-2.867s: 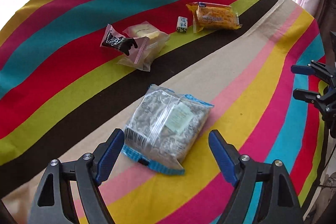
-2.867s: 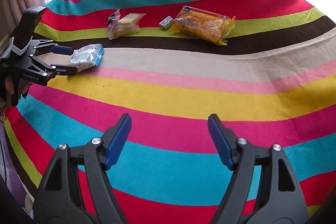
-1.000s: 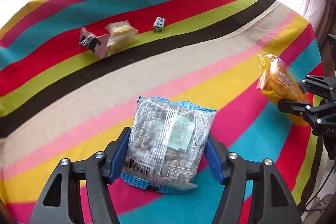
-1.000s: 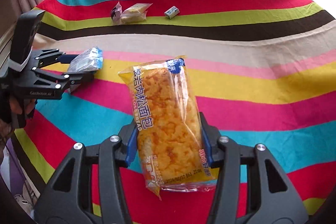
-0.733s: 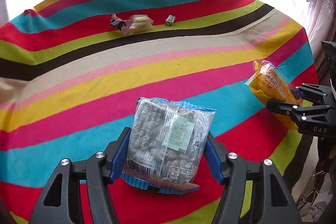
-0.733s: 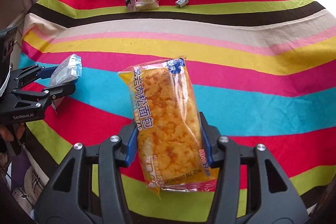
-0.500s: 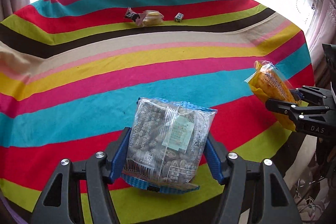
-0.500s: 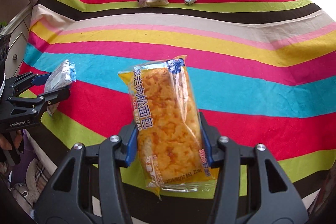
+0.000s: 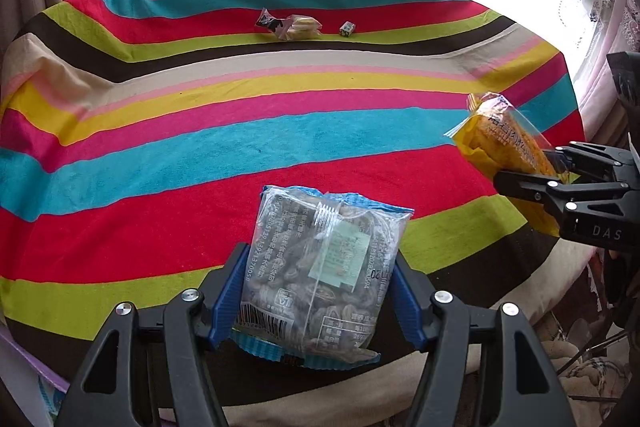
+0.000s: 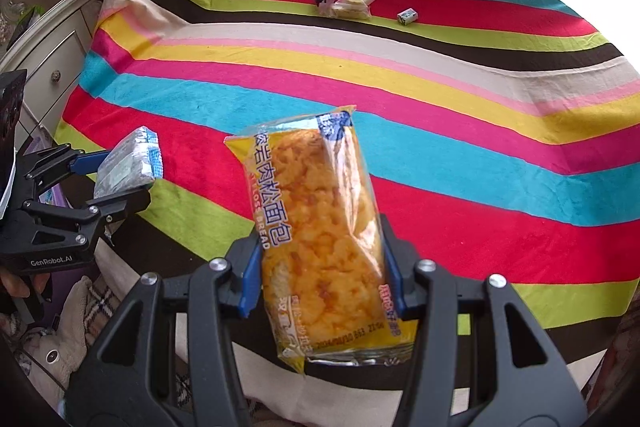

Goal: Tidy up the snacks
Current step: 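Carry both bags to the white box and open both tools to drop them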

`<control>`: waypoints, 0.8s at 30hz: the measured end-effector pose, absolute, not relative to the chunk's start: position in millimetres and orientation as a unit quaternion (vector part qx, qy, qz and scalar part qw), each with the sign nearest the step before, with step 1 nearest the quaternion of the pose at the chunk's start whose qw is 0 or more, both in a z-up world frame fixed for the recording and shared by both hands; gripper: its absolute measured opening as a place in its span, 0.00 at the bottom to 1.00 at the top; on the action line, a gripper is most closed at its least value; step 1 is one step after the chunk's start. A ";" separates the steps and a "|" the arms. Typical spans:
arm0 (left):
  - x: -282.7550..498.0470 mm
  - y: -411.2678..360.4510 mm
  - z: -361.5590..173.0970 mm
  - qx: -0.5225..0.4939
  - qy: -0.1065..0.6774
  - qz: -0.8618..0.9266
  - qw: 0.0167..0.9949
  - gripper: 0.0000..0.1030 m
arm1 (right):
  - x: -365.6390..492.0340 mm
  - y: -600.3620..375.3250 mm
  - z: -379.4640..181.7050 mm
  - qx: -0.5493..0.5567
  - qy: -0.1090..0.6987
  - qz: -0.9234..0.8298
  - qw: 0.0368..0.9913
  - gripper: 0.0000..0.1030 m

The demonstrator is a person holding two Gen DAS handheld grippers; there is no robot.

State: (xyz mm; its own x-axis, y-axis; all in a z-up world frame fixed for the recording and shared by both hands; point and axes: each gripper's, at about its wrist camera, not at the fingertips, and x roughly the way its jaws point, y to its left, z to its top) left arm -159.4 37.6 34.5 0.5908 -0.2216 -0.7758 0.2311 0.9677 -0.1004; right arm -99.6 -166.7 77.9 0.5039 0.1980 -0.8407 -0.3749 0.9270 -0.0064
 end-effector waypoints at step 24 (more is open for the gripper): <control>-167.7 52.5 18.6 -0.021 0.441 -0.120 0.889 0.64 | -109.9 -150.8 57.7 -0.092 0.500 0.148 0.848 0.52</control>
